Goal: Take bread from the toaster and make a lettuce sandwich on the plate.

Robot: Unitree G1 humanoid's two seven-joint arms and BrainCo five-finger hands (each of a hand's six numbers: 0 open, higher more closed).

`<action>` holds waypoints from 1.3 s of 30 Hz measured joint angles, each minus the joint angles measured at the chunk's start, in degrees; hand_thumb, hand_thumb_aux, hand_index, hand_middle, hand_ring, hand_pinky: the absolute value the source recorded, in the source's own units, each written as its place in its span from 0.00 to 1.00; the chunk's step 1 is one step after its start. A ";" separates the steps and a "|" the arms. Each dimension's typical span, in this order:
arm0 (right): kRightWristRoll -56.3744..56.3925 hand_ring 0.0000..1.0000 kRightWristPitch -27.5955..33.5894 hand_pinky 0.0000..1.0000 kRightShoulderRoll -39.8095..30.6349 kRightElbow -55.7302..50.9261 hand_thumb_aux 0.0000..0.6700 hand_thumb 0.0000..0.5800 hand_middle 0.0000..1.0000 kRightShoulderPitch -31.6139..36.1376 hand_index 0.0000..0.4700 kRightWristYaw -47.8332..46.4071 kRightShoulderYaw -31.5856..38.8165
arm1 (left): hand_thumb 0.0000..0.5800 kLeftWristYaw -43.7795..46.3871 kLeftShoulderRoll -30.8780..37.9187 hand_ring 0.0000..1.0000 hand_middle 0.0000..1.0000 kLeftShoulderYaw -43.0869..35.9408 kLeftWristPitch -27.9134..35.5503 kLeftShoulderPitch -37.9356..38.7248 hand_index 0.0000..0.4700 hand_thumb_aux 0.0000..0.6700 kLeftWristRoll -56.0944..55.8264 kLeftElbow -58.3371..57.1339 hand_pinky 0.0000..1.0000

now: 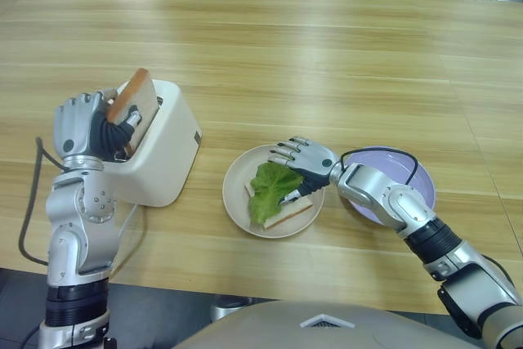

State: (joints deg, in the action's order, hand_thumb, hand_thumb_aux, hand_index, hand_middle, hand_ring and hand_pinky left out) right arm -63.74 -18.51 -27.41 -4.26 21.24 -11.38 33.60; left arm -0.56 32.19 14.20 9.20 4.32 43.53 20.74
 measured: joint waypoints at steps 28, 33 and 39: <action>12.45 0.00 -21.19 0.00 -5.84 27.07 0.00 0.00 0.00 -31.23 0.00 29.24 -22.10 | 1.00 7.11 -23.66 1.00 1.00 -21.29 -5.25 12.17 0.98 1.00 -22.69 10.88 1.00; 9.34 0.00 -23.56 0.00 -6.08 30.10 0.00 0.00 0.00 -34.29 0.00 28.29 -21.98 | 1.00 8.02 -22.82 1.00 1.00 -26.31 -7.58 11.59 0.98 1.00 -22.69 -0.40 1.00; 5.31 0.00 -22.71 0.00 -5.75 28.21 0.00 0.00 0.00 -35.01 0.00 21.27 -16.57 | 1.00 12.38 -20.55 1.00 1.00 -27.31 -8.84 7.83 0.98 1.00 -26.04 -9.06 1.00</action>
State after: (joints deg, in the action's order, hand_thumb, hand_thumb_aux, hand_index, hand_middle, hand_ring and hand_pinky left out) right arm -58.43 -41.22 -33.16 23.95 -13.77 9.89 17.03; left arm 11.82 11.64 -13.12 0.37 12.15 17.50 11.68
